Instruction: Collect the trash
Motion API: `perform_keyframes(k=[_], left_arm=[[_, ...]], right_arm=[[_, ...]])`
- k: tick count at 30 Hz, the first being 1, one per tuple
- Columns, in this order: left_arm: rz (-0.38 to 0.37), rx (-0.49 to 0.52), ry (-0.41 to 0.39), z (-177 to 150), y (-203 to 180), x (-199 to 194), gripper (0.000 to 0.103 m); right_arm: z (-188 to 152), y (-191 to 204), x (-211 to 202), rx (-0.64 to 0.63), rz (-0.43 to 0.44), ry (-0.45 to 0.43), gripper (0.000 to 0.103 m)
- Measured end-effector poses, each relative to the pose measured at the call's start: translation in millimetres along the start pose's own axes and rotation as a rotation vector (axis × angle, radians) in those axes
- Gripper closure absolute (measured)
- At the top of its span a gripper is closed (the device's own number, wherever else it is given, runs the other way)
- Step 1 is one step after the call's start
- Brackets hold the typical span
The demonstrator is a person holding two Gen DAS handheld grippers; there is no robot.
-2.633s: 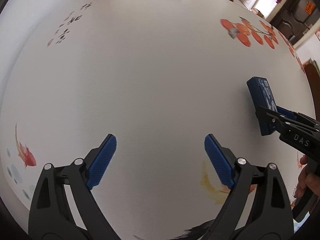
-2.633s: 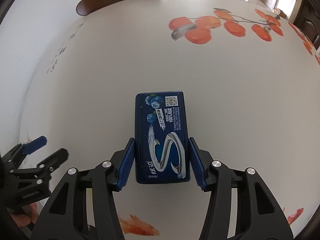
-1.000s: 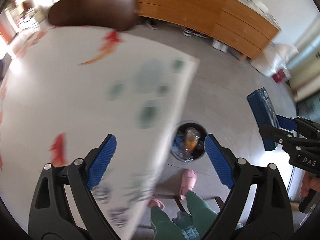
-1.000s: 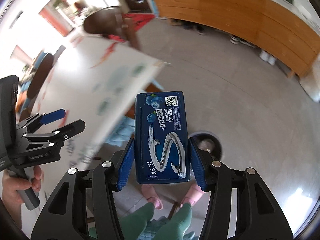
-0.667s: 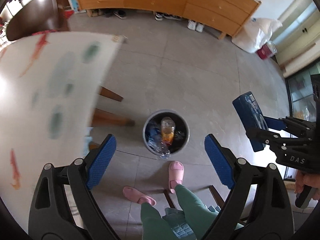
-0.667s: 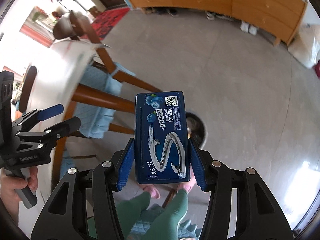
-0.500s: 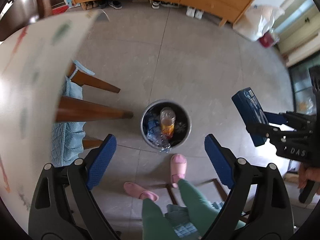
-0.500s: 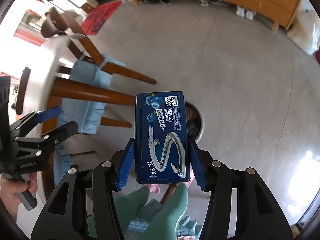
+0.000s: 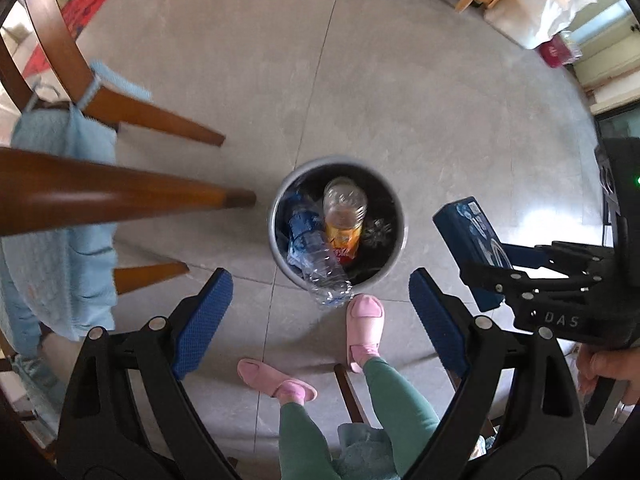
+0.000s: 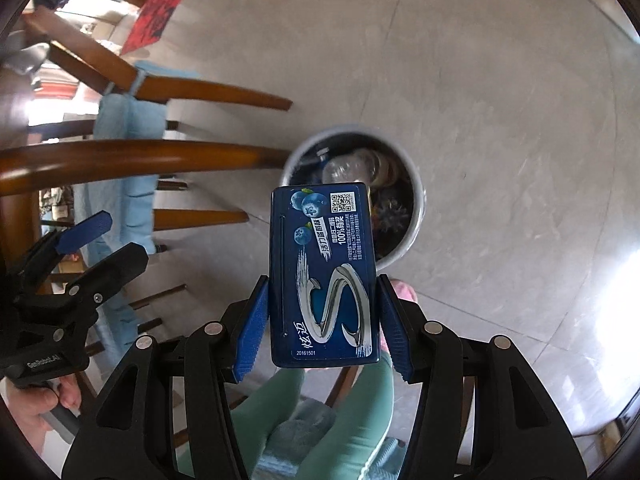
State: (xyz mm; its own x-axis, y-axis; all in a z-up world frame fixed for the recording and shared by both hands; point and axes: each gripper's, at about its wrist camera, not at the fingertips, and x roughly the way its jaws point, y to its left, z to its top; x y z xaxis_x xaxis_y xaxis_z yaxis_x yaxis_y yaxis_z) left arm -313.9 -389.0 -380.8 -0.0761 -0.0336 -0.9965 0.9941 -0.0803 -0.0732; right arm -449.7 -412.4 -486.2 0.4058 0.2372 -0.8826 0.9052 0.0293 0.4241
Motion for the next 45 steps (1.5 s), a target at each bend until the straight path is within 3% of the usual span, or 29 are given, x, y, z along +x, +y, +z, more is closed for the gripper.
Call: perform_keyframes(k=[5,12,25,27,29,31,37,45], left_arm=[[-0.009,-0.037,0.029,0.0,9.2,41.3,0.016],[0.014,-0.056,0.083,-3.3,16.6,93.1,0.016],[0.053,-0.011,0.124,10.0,15.2,155.4,0.016],[0.062,-0.005,0.132,12.0,14.1,160.0,0.016],[0.072,-0.001,0.142,13.9,13.1,163.6,0.016],[0.078,0.004,0.155,16.1,12.5,167.2,0.016],[0.068,0.005,0.148,18.7,11.4,164.8,0.016],[0.010,-0.054,0.125,7.1,13.2,139.4,0.016]], right_arm=[[5.9,-13.9,45.4,0.032,0.009,0.054,0.050],[18.1,-50.3,102.7,0.220,0.055,0.077,0.050],[45.4,-75.4,146.6,0.246,0.063,0.064,0.049],[45.6,-75.8,150.6,0.248,0.063,0.077,0.047],[48.0,-75.0,151.6,0.245,0.061,0.076,0.034],[48.5,-73.2,151.9,0.233,0.040,0.069,0.029],[47.7,-79.0,148.1,0.237,0.065,0.086,0.029],[30.5,-79.5,97.8,0.205,0.066,0.042,0.029]])
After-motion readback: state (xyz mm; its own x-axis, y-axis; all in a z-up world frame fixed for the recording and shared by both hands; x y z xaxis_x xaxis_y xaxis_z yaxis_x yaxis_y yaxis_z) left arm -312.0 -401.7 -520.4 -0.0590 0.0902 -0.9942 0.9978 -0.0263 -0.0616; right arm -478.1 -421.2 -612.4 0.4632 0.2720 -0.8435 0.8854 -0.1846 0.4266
